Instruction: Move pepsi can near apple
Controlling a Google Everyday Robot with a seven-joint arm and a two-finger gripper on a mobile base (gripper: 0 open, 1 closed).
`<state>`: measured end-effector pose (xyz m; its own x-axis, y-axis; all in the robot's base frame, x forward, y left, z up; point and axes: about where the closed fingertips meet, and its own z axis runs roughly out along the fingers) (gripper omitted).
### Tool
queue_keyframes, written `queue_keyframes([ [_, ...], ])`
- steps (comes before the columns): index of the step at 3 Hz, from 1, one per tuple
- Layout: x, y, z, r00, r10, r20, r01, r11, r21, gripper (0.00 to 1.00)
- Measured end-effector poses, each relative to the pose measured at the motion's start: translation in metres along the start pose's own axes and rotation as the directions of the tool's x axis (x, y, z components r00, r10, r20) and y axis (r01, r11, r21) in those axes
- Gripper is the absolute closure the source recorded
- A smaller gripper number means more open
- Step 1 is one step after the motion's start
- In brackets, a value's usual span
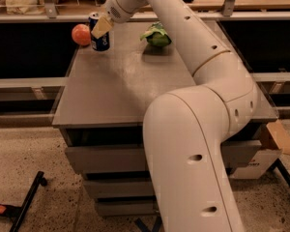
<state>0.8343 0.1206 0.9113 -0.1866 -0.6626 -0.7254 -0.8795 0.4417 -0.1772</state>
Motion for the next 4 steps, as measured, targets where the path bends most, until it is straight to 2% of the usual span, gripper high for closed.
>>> queue_keyframes([
  [1,-0.002,0.002,0.006,1.0,0.0,-0.001,0.0,1.0,0.0,0.83],
  [4,-0.002,0.014,0.024,1.0,0.021,0.0,-0.021,0.9989,-0.041,0.13],
])
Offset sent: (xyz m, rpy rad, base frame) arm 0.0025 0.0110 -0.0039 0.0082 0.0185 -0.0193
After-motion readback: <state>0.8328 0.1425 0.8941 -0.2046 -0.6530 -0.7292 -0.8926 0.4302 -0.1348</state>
